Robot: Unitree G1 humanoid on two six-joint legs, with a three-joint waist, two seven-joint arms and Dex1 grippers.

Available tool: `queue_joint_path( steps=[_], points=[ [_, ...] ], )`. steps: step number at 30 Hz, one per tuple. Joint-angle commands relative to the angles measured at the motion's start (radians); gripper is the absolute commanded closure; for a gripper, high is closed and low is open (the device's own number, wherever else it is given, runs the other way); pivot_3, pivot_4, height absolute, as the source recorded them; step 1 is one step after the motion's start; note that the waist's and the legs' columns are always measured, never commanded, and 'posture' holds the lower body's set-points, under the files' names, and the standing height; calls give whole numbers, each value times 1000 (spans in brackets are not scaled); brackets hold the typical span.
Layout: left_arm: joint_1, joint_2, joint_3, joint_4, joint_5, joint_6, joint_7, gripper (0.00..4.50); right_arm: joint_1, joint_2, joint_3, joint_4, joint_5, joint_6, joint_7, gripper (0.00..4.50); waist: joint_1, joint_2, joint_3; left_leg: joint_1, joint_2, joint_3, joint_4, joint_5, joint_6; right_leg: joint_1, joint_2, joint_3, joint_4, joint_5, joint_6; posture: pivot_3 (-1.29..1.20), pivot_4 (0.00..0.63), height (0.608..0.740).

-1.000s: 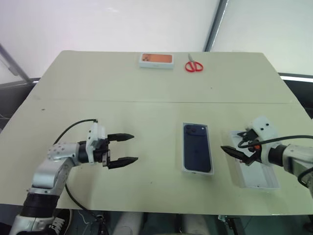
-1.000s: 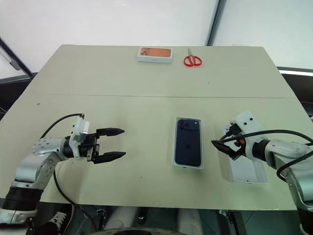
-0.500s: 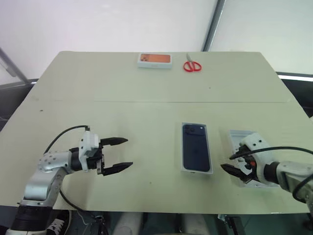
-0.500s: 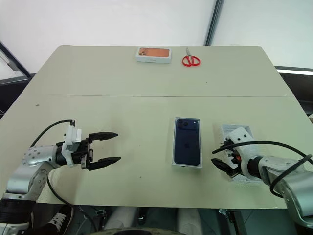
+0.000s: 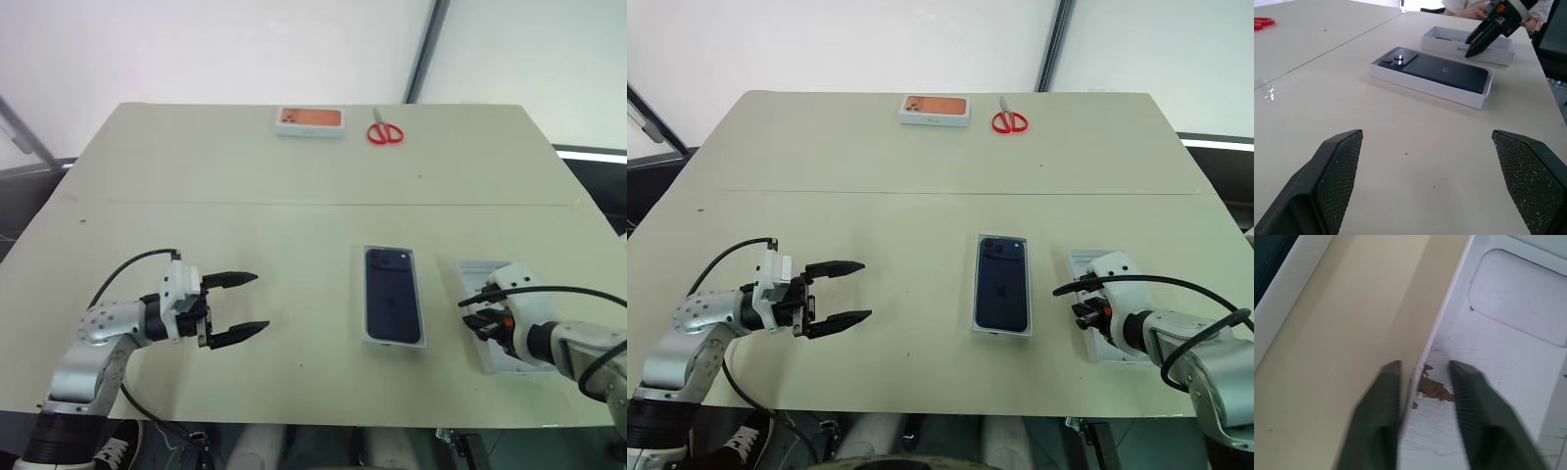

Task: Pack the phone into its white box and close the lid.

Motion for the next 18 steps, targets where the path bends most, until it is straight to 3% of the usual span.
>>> queue_joint_path(
  steps=[1, 13, 18],
  points=[
    [-4, 0, -2, -30, -13, -5, 4, 0, -17, 21, -13, -27, 12, 54, -10, 4327, 0, 0, 0, 0, 0, 0, 0, 0, 0, 0, 0, 0, 0, 0, 0, 0, 150, 740],
    [-12, -7, -12, -31, -11, 4, 17, 0, -95, 111, -26, -25, 1, 141, -65, 4423, -23, 0, 0, 0, 0, 0, 0, 0, 0, 0, 0, 0, 0, 0, 0, 0, 150, 740],
    [-23, -9, -7, -30, -28, 47, 46, 0, -229, 202, -108, -2, 37, 141, -69, 4423, -33, 1, 1, 0, 0, 0, -1, 0, 0, 0, 0, 1, 1, 2, 2, 0, 150, 740]
  ],
)
